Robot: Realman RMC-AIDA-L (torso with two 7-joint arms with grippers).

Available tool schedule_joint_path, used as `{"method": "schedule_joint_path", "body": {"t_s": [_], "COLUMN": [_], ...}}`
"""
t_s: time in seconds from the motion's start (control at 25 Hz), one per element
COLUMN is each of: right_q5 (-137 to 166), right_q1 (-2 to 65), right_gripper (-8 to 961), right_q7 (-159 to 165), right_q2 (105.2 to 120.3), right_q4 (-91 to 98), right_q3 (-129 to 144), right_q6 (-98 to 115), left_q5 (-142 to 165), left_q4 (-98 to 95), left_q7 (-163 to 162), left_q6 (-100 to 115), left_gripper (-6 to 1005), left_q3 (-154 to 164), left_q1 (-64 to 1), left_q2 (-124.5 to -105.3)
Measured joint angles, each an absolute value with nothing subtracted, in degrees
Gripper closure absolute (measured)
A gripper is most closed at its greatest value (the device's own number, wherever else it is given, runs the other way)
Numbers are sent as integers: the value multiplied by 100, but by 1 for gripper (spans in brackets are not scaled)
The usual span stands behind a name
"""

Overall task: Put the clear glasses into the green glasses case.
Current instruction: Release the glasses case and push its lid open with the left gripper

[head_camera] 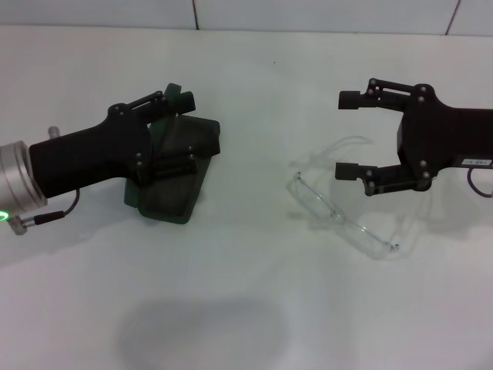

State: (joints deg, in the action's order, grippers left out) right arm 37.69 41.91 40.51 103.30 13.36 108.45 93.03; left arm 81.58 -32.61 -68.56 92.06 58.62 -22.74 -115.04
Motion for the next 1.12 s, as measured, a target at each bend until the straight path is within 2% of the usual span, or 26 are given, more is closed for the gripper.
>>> {"method": "schedule_joint_path", "body": {"t_s": [0.48,0.64,0.84,1.12], "right_q5": [3772,3772,3770,3770], "right_q1": [4227,4243,4212,4197], "right_gripper": [69,69,70,71], "right_q7": [4048,4061,4071,4059], "right_q2": [10336,10336,10330,10336], "right_q4": [1336,1346,1394,1398], "right_q3": [10845,10845,10846,10845], "right_q6": [9144,9113,9113,9114], "left_q5": [8156,8229,9094,10640], "left_q4": [-3251,-3425,-4647,-5750], "left_q7": [-6961,-7805,-10041,-11397], "left_q6": [9132,8517,7966,7429], "left_gripper": [132,133,135,138], "left_q3": [5854,5660,5588,5580], "left_q1": [-2291,-2323,-2313,-2344], "left_q2": [-11527,-11532,-11360,-11625]}}
